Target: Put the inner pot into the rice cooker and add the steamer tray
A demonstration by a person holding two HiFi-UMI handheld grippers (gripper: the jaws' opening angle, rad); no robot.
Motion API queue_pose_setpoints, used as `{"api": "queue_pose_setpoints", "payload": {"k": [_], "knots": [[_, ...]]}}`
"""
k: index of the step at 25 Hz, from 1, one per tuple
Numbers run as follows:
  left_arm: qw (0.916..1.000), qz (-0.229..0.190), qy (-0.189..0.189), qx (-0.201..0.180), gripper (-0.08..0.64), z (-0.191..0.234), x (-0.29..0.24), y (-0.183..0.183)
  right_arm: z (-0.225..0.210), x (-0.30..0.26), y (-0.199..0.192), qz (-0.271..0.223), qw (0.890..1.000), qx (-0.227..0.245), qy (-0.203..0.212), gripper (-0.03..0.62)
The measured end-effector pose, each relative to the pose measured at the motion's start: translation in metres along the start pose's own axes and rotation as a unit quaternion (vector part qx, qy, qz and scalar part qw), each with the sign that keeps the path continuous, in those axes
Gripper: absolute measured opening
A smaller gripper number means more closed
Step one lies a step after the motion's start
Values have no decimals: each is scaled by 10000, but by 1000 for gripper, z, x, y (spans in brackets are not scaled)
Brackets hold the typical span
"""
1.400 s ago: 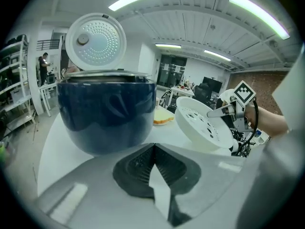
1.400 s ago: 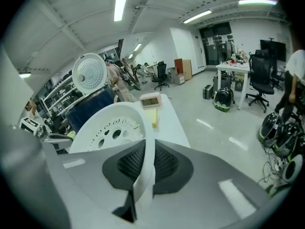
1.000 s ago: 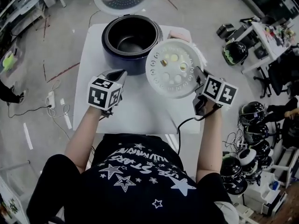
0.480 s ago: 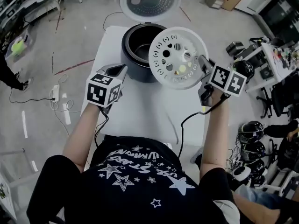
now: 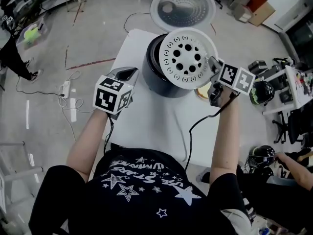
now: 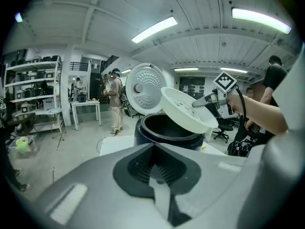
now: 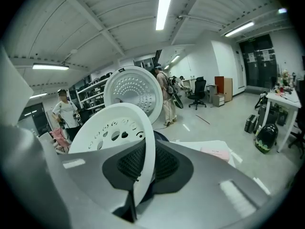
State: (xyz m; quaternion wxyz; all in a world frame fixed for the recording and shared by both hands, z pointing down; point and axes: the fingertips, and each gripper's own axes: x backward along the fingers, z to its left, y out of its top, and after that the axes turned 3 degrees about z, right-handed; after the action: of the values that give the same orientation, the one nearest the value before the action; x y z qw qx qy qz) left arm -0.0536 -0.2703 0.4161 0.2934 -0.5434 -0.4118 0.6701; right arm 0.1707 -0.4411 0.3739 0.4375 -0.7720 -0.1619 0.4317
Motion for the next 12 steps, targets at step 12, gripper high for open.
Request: {"api": "queue_pose_setpoints", "payload": {"k": [12], "knots": [[9996,91,180,198,2,63,8,0,24,-82,12,592,9981,114,-120,55]]}}
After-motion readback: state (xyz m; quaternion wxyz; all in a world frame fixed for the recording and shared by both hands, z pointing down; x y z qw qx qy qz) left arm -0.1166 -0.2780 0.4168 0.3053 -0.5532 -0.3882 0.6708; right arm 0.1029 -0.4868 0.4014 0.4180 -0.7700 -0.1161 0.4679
